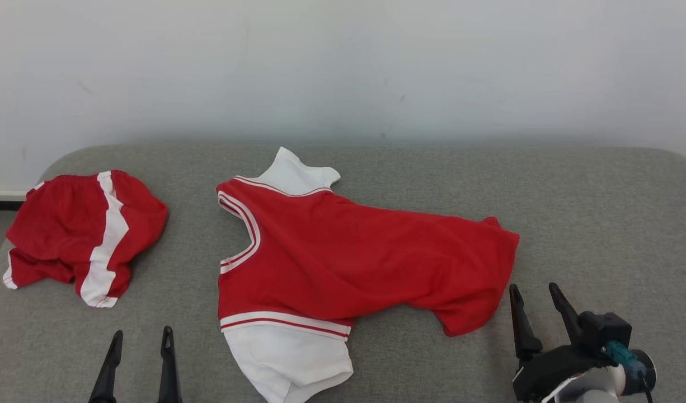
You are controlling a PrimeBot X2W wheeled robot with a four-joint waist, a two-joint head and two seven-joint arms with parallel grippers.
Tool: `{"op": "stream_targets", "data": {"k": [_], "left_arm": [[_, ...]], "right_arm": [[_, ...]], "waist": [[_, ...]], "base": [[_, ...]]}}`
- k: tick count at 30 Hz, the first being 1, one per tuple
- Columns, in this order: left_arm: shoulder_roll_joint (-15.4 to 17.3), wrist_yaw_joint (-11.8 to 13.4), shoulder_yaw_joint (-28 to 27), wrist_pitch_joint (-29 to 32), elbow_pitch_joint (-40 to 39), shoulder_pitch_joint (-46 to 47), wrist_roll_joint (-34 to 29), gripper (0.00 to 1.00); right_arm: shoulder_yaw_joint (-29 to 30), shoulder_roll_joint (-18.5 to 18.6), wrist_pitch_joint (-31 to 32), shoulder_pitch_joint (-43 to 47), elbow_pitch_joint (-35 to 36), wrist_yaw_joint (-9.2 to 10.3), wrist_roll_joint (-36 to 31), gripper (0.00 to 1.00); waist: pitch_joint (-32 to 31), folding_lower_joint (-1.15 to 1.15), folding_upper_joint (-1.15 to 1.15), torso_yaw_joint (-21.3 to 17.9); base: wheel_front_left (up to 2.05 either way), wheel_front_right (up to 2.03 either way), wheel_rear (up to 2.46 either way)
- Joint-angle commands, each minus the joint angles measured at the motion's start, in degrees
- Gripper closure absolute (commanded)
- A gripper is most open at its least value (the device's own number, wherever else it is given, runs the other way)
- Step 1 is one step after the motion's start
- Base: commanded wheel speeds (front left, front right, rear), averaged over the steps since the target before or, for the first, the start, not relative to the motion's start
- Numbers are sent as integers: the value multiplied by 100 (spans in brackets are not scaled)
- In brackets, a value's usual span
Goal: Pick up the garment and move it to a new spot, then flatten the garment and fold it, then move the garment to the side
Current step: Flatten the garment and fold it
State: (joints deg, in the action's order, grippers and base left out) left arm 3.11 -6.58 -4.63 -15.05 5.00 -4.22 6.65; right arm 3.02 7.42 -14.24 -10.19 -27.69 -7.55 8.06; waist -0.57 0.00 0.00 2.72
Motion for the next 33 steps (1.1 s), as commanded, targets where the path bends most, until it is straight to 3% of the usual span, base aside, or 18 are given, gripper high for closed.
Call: {"op": "stream_targets", "data": {"k": [1,10,21,22,23,24,28,33], "left_arm": [[-15,-26,27,-19,2,83,-19,0],[-25,-34,173,-19,61,282,71,0],[-26,-36,360,-19,188,541,169,0],[-26,-35,370,-19,194,560,180,0],[-27,-36,376,-19,207,572,192,0],[-27,-33,377,-19,225,572,191,0],[-27,-25,374,-19,283,508,182,0],[-27,-22,332,-19,336,397,197,0]], "right_arm": [[-32,110,-13,-235,-229,13,94,0],[-60,398,-18,-1174,-1725,13,220,0],[-296,400,13,-1992,-3366,13,422,0],[-338,364,11,-2010,-3459,13,473,42],[-376,362,-4,-2032,-3521,13,494,91],[-420,355,-16,-2059,-3567,13,524,100],[-443,442,-91,-2052,-3473,13,699,100],[-304,660,-99,-1599,-2426,13,739,100]], "waist": [[75,0,0,108],[393,0,0,340],[617,0,0,485],[621,0,0,490],[623,0,0,490],[615,0,0,479],[523,0,0,394],[323,0,0,236]], "base": [[0,0,0],[0,0,0],[0,0,0],[0,0,0],[0,0,0],[0,0,0],[0,0,0],[0,0,0]]}}
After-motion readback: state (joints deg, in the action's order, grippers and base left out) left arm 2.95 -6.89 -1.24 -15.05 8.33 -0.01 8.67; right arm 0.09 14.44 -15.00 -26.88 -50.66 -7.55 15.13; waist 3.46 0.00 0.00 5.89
